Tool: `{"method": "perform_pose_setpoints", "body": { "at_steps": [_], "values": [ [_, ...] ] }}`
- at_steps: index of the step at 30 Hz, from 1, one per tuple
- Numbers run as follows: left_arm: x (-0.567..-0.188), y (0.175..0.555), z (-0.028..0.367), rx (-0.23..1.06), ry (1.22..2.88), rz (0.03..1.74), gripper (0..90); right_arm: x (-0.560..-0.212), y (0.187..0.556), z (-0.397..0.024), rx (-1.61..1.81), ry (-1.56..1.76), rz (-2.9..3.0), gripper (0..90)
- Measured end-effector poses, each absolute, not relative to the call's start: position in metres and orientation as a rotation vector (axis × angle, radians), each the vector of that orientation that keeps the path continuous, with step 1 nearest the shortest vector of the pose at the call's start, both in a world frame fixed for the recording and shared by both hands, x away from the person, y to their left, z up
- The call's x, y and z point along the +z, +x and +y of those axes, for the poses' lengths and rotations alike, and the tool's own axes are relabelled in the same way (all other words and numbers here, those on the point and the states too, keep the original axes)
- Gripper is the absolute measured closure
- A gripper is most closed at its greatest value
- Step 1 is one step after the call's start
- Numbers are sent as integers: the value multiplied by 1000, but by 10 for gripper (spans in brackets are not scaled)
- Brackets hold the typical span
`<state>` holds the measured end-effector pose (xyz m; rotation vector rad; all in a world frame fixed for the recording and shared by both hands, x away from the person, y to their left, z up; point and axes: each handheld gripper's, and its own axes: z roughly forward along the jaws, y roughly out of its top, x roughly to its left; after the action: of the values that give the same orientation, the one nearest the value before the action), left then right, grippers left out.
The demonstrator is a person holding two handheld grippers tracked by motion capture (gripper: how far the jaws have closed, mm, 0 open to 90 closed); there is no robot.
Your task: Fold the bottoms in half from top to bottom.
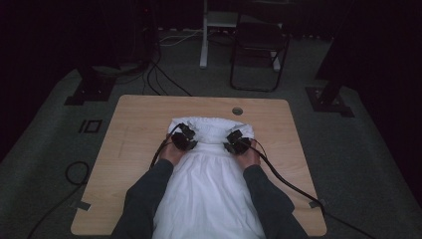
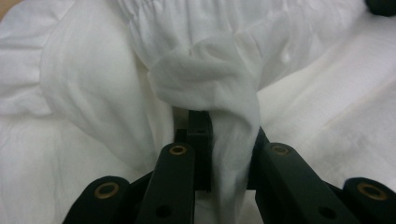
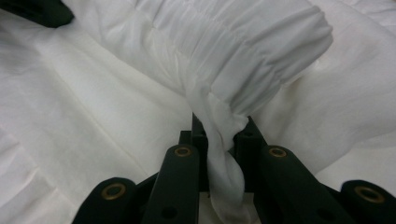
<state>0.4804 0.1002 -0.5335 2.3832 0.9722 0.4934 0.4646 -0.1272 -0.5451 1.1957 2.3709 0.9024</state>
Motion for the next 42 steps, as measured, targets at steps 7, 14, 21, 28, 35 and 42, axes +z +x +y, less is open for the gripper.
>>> {"method": "perform_pose_setpoints", "body": {
  "at_steps": [7, 14, 21, 28, 35, 42],
  "values": [
    [-532, 490, 85, 556, 2395, 1013, 818, -544, 486, -125, 849, 1256, 2285, 824],
    [-501, 472, 102, 420, 2262, 965, 829, -522, 467, -141, 993, 1181, 2269, 830],
    [-439, 398, 106, 420, 2123, 800, 829, -458, 413, -174, 1251, 1030, 2158, 832],
    [-474, 320, 107, 282, 2221, 708, 825, -464, 339, -183, 1204, 859, 2301, 833],
    [-544, 310, 112, 160, 2368, 777, 818, -534, 301, -173, 1086, 890, 2508, 826],
    [-539, 333, 114, 296, 2442, 749, 817, -550, 313, -159, 1056, 937, 2536, 826]
  ]
}}
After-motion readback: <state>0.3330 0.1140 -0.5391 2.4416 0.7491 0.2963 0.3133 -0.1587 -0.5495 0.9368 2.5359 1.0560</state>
